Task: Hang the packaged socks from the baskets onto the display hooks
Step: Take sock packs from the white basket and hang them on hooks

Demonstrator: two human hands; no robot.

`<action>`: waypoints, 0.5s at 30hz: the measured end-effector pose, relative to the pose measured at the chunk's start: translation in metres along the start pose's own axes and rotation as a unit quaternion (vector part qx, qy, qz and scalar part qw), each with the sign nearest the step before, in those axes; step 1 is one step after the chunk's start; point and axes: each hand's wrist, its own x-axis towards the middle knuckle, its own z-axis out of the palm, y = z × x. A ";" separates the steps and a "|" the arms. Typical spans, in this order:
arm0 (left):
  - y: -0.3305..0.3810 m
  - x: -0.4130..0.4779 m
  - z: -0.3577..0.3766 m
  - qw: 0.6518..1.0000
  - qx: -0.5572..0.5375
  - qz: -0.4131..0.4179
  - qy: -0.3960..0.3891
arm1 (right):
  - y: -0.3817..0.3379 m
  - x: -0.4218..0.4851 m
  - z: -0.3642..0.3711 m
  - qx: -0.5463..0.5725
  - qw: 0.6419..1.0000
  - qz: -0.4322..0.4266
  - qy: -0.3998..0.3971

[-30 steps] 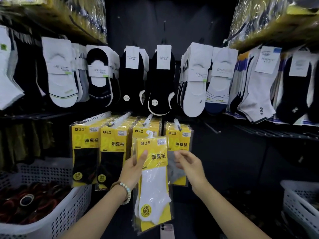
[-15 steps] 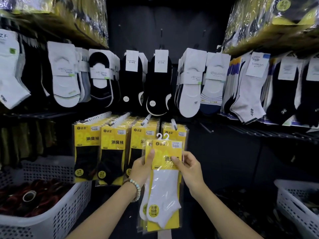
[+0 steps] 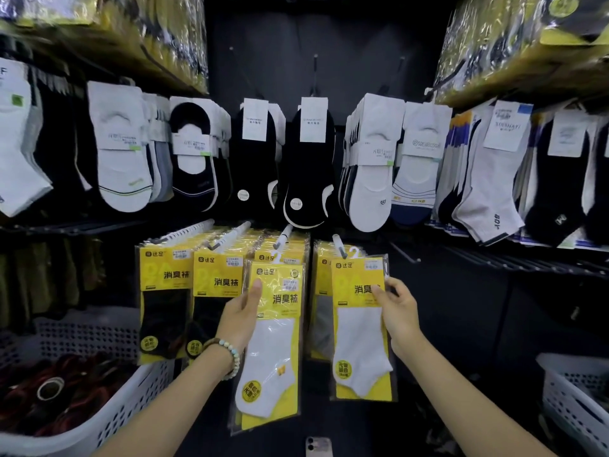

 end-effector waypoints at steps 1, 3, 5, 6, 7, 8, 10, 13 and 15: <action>-0.001 0.002 -0.001 1.000 -0.001 -0.002 0.002 | 0.000 0.003 0.005 -0.010 1.000 -0.002 -0.013; -0.002 0.005 -0.002 1.000 0.004 -0.005 0.004 | 0.003 0.009 0.014 -0.015 1.000 0.002 -0.024; -0.004 0.007 -0.003 1.000 0.005 -0.003 0.001 | 0.010 0.014 0.021 0.001 1.000 0.018 -0.019; -0.005 0.008 -0.003 1.000 0.000 -0.001 -0.002 | 0.013 0.017 0.024 0.005 1.000 0.025 -0.013; -0.006 0.008 -0.003 1.000 -0.002 0.001 -0.005 | 0.017 0.020 0.026 0.009 0.999 0.033 -0.006; -0.008 0.009 -0.002 1.000 -0.003 0.004 -0.007 | 0.022 0.022 0.028 0.009 0.999 0.044 0.003; -0.010 0.009 -0.001 1.000 -0.004 0.009 -0.007 | 0.032 0.027 0.030 0.000 0.997 0.074 0.032; -0.012 0.007 0.000 1.000 -0.012 0.014 -0.014 | 0.045 0.028 0.026 -0.019 0.988 0.122 0.092; -0.013 0.004 0.000 1.000 -0.014 0.015 -0.020 | 0.050 0.022 0.019 -0.033 0.983 0.135 0.121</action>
